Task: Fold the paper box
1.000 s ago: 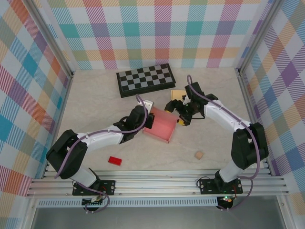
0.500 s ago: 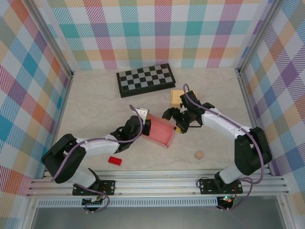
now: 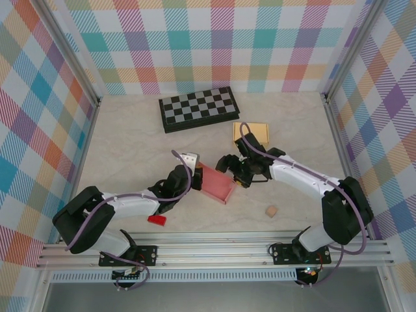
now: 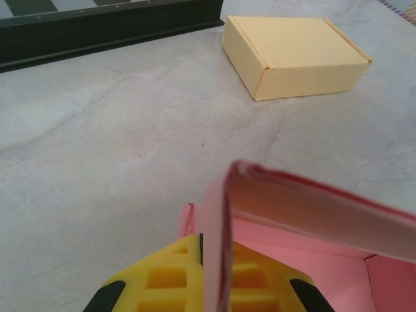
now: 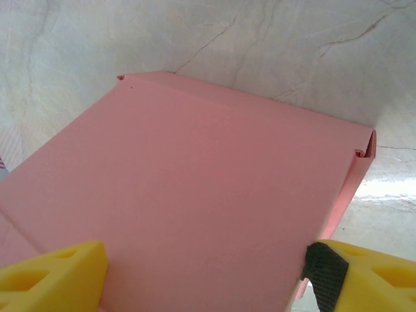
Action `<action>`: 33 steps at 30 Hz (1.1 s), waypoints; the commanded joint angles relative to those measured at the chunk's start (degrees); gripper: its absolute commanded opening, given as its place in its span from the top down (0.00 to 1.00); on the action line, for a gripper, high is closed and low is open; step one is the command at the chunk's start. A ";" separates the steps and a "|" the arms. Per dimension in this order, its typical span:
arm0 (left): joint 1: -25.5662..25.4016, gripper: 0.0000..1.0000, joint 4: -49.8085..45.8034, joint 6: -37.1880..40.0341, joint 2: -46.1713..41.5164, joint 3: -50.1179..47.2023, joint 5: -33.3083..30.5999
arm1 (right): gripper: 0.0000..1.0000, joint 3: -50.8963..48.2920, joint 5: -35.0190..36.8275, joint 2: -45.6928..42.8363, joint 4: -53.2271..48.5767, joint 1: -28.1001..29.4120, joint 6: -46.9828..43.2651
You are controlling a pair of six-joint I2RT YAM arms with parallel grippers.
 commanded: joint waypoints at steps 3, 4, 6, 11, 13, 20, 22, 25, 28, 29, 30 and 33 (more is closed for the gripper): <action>-0.86 0.94 -13.97 -4.30 -0.53 -1.59 2.07 | 0.24 -3.12 3.23 0.33 -1.86 2.34 1.21; -0.86 0.94 -14.68 -4.56 -0.62 -1.52 2.30 | 0.24 -3.49 3.48 0.33 -1.76 2.57 1.48; -0.91 0.93 -15.95 -5.11 -0.74 -1.37 2.74 | 0.27 -4.12 4.10 0.58 -1.54 2.93 1.96; -0.87 0.85 -18.79 -6.36 -0.49 -0.54 3.10 | 0.27 -4.93 5.47 1.12 -1.74 3.79 2.79; -0.88 0.81 -19.76 -6.58 -0.92 -0.26 3.20 | 0.27 -5.00 6.31 1.09 -2.13 4.06 2.83; -0.91 0.75 -23.28 -6.70 -5.12 0.93 2.71 | 0.31 -5.18 8.45 1.21 -3.11 4.43 2.62; -0.94 0.66 -25.06 -6.69 -6.63 1.64 3.31 | 0.31 -5.03 9.02 1.29 -3.49 4.43 2.53; -0.86 0.57 -28.39 -7.34 -10.38 1.54 4.05 | 0.31 -4.63 9.88 1.47 -4.32 4.43 2.04; -0.92 0.55 -31.61 -8.94 -15.41 0.19 4.02 | 0.31 -4.25 10.49 1.49 -4.79 4.49 1.58; -0.86 0.54 -32.62 -9.26 -17.14 -0.58 3.88 | 0.31 -4.15 10.64 1.56 -4.92 4.43 1.42; -0.85 0.54 -33.71 -9.58 -18.77 -1.26 3.31 | 0.31 -3.99 10.79 1.58 -4.98 4.39 1.38; -0.89 0.52 -37.39 -10.67 -23.31 -2.88 1.24 | 0.31 -3.47 11.12 2.04 -5.28 4.43 0.90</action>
